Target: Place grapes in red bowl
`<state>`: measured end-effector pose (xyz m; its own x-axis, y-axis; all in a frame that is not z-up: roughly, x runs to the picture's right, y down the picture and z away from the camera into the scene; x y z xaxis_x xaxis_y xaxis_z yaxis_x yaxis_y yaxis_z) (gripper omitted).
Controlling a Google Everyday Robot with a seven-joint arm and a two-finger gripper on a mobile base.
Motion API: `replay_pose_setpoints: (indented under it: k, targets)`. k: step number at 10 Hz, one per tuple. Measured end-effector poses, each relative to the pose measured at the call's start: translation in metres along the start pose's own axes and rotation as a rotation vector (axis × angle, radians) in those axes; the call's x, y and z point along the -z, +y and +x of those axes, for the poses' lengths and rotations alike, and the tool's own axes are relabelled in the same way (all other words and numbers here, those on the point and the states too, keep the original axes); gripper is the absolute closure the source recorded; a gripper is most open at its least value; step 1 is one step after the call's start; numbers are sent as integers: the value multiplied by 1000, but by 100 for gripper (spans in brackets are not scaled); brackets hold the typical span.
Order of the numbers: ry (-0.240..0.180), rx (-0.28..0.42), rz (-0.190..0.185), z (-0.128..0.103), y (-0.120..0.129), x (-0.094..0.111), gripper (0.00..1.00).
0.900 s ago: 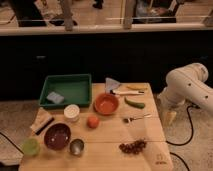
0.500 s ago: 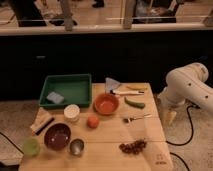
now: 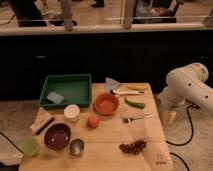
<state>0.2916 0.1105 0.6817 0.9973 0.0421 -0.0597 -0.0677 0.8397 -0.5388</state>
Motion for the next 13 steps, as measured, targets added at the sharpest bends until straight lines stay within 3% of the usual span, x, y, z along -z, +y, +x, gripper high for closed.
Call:
replay_pose_setpoints:
  k: [5,9,13]
  targets:
    - [1,1,-1,0,1,0,20]
    - [33,34,-14,5,39,-5,20]
    - [39,66,-18,5,56,-12,20]
